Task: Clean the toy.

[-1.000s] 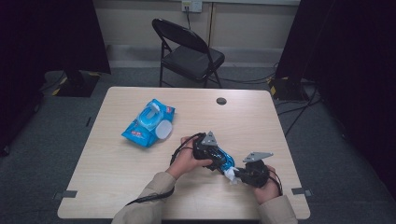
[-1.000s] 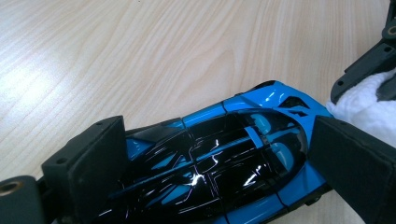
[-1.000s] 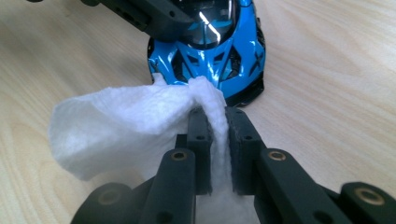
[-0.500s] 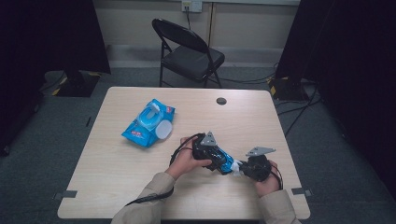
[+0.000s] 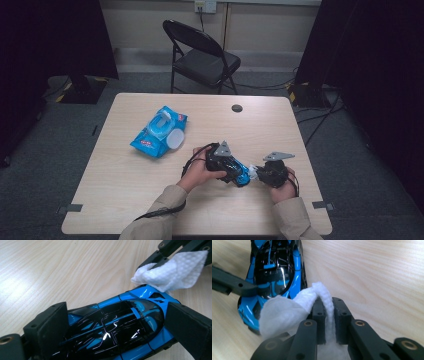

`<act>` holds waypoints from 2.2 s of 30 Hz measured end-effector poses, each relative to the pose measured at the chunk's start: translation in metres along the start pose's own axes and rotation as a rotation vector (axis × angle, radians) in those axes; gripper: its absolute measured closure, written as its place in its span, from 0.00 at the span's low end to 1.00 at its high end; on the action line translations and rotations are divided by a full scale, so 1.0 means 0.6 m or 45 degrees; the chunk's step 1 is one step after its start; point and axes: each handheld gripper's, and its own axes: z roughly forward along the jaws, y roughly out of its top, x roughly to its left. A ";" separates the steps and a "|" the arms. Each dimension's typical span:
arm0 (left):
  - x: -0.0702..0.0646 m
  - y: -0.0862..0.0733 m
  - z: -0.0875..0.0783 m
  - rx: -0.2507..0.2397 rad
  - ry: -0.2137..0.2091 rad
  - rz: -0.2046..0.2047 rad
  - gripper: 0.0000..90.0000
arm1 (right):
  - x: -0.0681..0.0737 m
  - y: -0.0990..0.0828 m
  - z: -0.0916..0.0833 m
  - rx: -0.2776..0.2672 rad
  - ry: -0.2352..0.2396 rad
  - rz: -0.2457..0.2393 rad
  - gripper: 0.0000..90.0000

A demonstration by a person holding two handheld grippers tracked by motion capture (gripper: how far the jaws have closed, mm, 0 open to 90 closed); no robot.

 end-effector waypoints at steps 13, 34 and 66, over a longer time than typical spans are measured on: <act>-0.002 0.000 0.001 -0.009 -0.004 -0.010 0.06 | -0.007 0.012 0.024 -0.073 0.019 0.110 0.91; 0.000 0.000 0.000 -0.009 -0.018 0.004 0.07 | -0.025 0.001 -0.068 -0.179 0.019 0.083 0.91; -0.004 0.002 0.002 -0.001 -0.039 0.016 0.07 | 0.093 -0.035 -0.030 0.010 0.286 -0.190 0.90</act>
